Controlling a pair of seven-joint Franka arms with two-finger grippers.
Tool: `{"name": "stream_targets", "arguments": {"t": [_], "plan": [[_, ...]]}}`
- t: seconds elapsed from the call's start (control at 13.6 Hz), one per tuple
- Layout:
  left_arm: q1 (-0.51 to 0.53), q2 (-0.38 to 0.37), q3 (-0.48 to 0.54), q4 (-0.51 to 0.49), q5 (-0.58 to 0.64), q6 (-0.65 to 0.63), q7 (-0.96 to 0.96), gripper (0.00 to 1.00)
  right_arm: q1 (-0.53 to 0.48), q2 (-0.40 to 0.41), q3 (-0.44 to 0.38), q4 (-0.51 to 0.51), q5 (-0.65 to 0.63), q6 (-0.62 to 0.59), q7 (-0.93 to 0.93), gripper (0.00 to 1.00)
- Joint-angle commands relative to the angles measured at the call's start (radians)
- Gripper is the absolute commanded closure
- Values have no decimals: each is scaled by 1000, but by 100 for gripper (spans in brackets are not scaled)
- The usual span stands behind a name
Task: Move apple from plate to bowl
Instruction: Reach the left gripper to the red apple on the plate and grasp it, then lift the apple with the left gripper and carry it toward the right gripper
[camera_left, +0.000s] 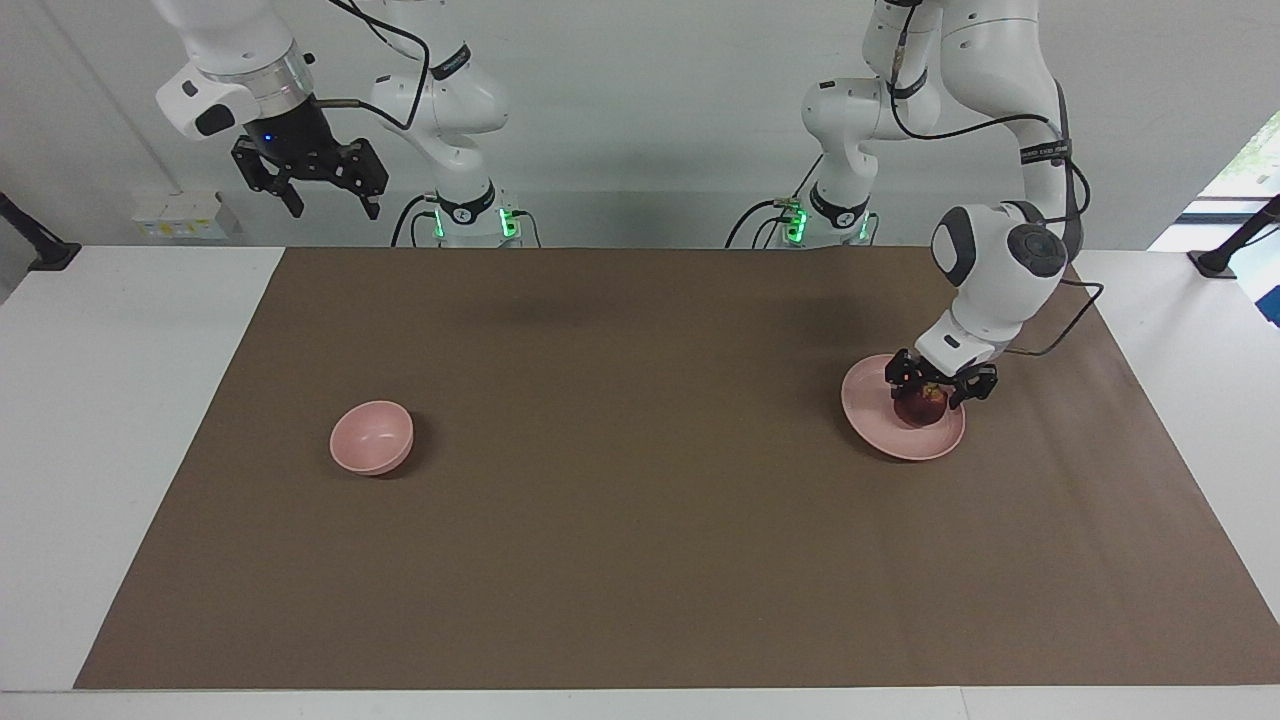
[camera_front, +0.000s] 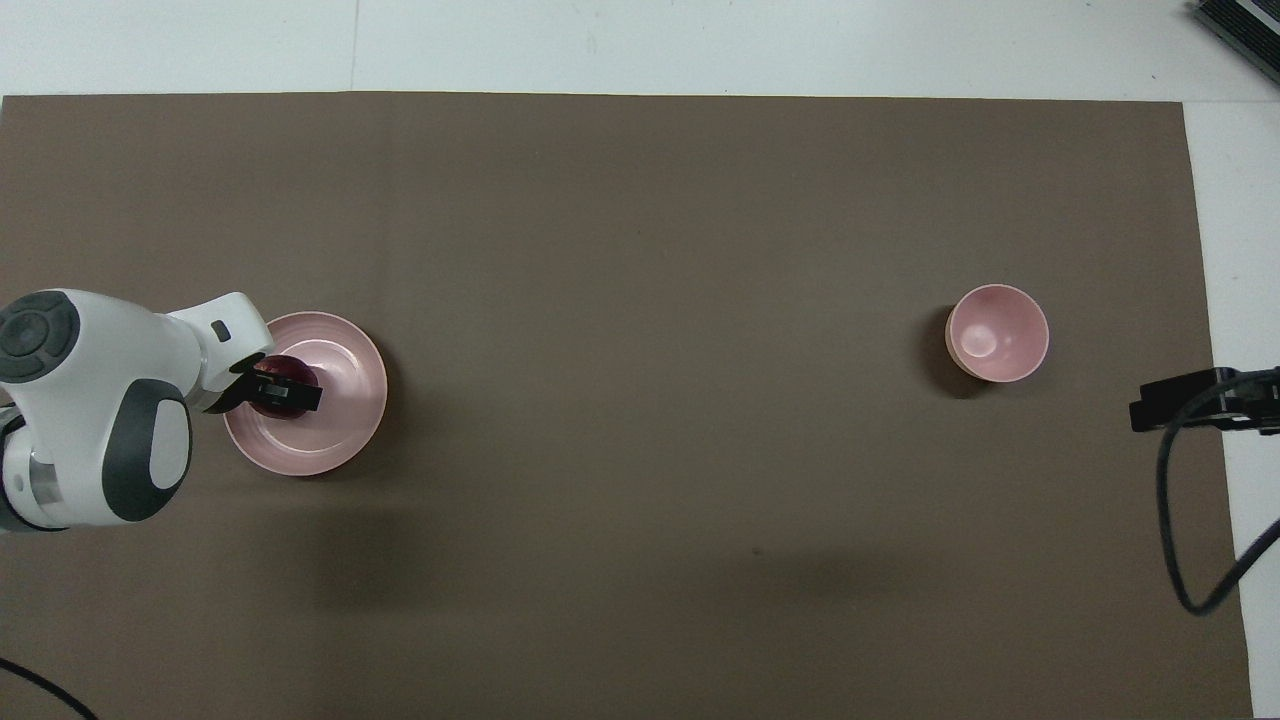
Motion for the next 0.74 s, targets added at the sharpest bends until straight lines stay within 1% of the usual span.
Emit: {"name": "stream_targets", "arguments": {"t": [0.0, 0.07, 0.15, 0.22, 0.37, 0.59, 0.66], "plan": [[-12, -7, 5, -21, -18, 28, 18, 44, -18, -27, 2, -28, 21, -11, -39, 0], [-25, -9, 5, -21, -18, 19, 16, 76, -18, -27, 2, -32, 22, -9, -39, 0], [-27, -9, 5, -20, -18, 13, 15, 98, -18, -27, 2, -33, 21, -8, -37, 0], [-27, -9, 6, -20, -18, 2, 18, 100, -18, -29, 2, -33, 22, -8, -37, 0], [-29, -7, 6, -5, -18, -35, 19, 100, -18, -34, 2, -37, 22, -9, -39, 0], [-44, -4, 6, 11, -18, -38, 8, 100, -18, -50, 2, -65, 21, -9, -39, 0], [-45, -7, 6, 38, -18, -47, 7, 100, -18, -50, 2, -65, 21, -8, -39, 0]]}}
